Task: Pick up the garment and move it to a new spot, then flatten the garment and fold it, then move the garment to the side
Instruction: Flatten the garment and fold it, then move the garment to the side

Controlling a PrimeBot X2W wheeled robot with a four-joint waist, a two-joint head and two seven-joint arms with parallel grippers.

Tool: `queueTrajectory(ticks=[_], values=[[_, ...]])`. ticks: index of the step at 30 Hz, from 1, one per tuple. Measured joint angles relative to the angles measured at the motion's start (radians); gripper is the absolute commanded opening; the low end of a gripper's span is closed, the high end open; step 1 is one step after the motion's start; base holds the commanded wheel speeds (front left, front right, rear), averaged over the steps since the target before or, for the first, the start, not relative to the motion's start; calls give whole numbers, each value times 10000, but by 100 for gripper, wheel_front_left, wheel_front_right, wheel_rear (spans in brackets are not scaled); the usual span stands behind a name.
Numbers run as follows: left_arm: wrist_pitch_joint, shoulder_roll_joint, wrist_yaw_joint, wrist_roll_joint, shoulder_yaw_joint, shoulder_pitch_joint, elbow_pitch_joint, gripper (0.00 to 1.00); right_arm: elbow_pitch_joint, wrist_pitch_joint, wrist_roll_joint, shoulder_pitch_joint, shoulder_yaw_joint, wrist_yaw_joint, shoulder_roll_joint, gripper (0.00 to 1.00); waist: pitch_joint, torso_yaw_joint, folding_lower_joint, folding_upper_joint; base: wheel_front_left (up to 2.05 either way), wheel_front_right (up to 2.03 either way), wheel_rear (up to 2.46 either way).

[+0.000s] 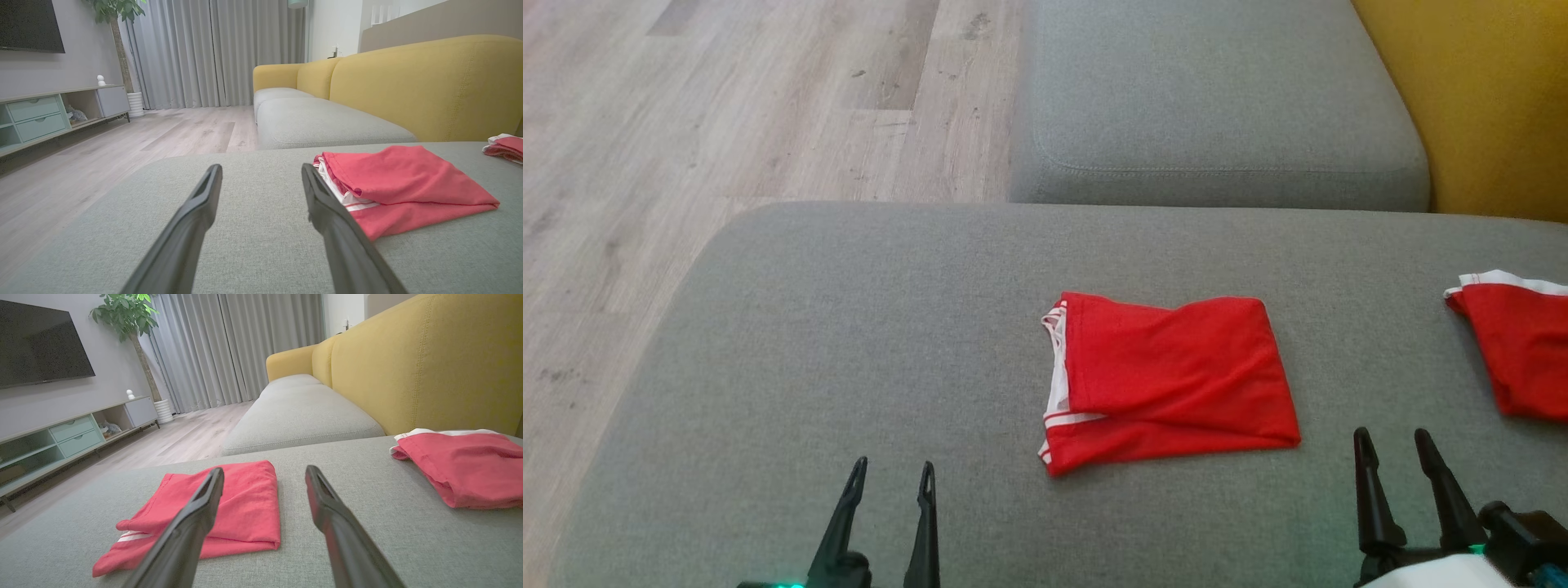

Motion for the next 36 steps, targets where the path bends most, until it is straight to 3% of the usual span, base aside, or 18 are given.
queueTrajectory(ticks=[13,17,26,36], values=[[0,-84,-178,111,211,0,92,100,174,0,-46,54,105,0,56,100,-42,162,0,0,0,0,0],[0,-113,-174,228,213,-15,-157,100,562,-2,610,-59,303,0,33,100,189,245,0,0,0,0,0],[0,-173,-163,529,-115,-587,-857,100,3703,525,1969,-3006,930,0,-988,100,1056,615,3,0,0,0,0],[0,-242,19,616,-706,-1279,-1003,100,6554,1103,2907,-5455,1394,0,-1586,100,2186,1235,4,0,0,0,0]])
